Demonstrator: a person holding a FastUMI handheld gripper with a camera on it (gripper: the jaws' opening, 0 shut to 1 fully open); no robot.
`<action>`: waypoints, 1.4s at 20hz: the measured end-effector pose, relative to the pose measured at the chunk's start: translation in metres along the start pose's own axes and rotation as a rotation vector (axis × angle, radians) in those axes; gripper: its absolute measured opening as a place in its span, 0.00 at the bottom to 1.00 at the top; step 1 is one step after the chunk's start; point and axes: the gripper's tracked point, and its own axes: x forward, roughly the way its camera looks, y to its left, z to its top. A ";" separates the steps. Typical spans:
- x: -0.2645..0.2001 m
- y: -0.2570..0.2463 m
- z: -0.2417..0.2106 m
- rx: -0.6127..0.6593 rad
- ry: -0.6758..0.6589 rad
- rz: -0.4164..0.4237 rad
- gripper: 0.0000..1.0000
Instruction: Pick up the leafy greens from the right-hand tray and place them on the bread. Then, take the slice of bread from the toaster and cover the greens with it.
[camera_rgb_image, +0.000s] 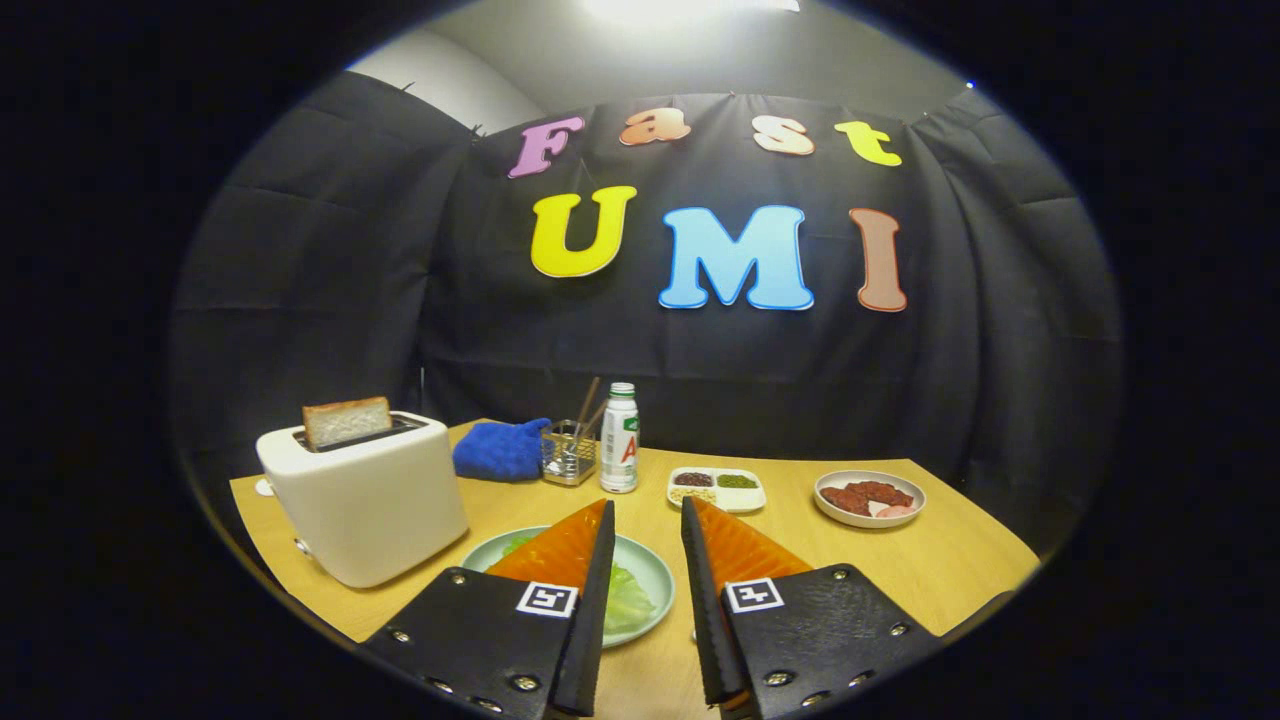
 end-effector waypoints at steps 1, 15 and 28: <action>-0.001 0.005 0.001 0.017 -0.002 0.004 0.40; -0.013 0.121 0.020 0.058 0.019 0.172 0.40; 0.006 0.231 0.042 0.108 -0.002 0.159 0.40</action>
